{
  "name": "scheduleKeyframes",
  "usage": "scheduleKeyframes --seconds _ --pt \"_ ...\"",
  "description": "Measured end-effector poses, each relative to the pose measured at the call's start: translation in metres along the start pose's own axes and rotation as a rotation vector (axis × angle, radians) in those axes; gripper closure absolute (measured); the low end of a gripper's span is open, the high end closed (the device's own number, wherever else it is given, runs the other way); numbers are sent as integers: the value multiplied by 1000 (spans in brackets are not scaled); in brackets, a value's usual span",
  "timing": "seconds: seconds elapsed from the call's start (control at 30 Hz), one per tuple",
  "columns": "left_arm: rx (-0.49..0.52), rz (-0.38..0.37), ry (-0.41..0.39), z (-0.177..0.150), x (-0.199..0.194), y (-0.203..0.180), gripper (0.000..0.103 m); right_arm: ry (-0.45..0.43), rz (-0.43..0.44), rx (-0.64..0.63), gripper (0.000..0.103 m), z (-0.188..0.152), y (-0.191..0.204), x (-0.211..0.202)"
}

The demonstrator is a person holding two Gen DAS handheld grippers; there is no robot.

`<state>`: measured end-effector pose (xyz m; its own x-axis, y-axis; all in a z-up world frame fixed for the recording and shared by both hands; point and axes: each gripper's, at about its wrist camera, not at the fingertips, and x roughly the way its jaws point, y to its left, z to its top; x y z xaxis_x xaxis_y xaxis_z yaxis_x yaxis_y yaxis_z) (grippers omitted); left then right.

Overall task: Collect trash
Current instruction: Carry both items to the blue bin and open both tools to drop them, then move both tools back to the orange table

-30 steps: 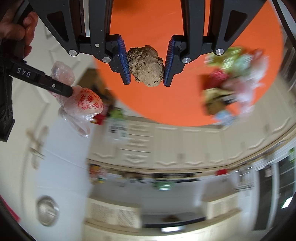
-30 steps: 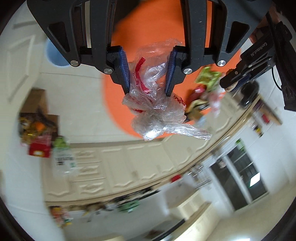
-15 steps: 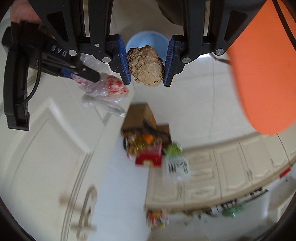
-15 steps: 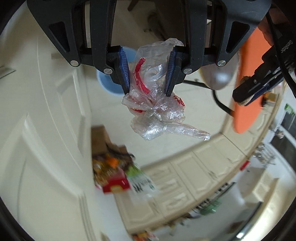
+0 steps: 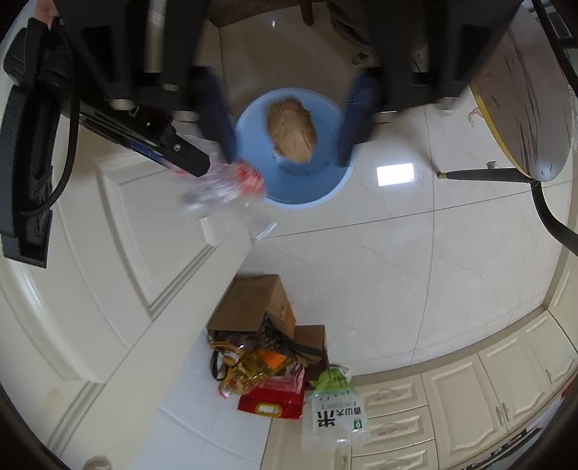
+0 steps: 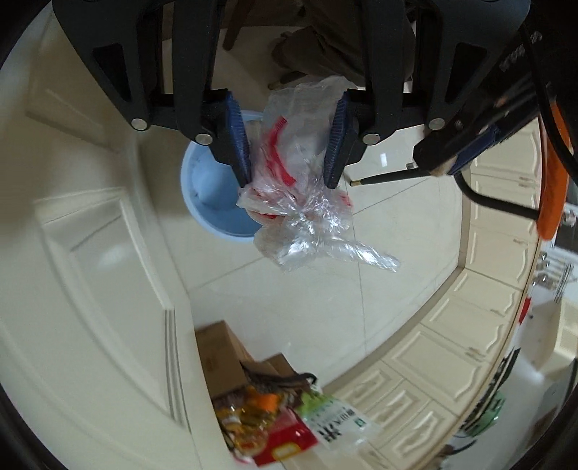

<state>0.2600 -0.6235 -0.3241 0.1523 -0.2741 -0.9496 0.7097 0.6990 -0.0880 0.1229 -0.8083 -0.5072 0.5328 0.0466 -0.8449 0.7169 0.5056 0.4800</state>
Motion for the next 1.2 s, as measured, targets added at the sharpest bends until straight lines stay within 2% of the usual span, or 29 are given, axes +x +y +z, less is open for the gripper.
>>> scheduleKeyframes --seconds 0.1,0.23,0.3,0.4,0.47,0.67,0.8,0.9,1.03,1.13,1.2 --pt "12 33 -22 16 7 -2 17 -3 0 39 53 2 -9 4" --pt "21 74 -30 34 13 -7 13 -16 -8 62 40 1 -18 -1" --pt "21 93 -43 42 12 -12 13 -35 -7 73 23 0 -21 -10" --pt "40 102 -88 41 -3 -23 11 -69 12 99 6 -3 -21 -28" --pt "55 97 -130 21 -18 -32 8 -89 39 118 0 -4 -20 -40" --pt "73 72 -258 8 -78 -37 4 -162 79 132 0 -11 -5 -86" --pt "73 60 -356 -19 -130 -26 3 -219 98 93 0 -18 16 -120" --pt "49 55 -423 -50 -176 -11 3 -268 113 40 0 -27 41 -149" --pt "-10 78 -504 -75 -215 23 3 -315 123 -51 0 -40 82 -179" --pt "-55 116 -569 -131 -254 50 3 -344 146 -120 0 -54 117 -196" --pt "-81 141 -600 -156 -269 63 3 -366 158 -189 0 -65 149 -208"
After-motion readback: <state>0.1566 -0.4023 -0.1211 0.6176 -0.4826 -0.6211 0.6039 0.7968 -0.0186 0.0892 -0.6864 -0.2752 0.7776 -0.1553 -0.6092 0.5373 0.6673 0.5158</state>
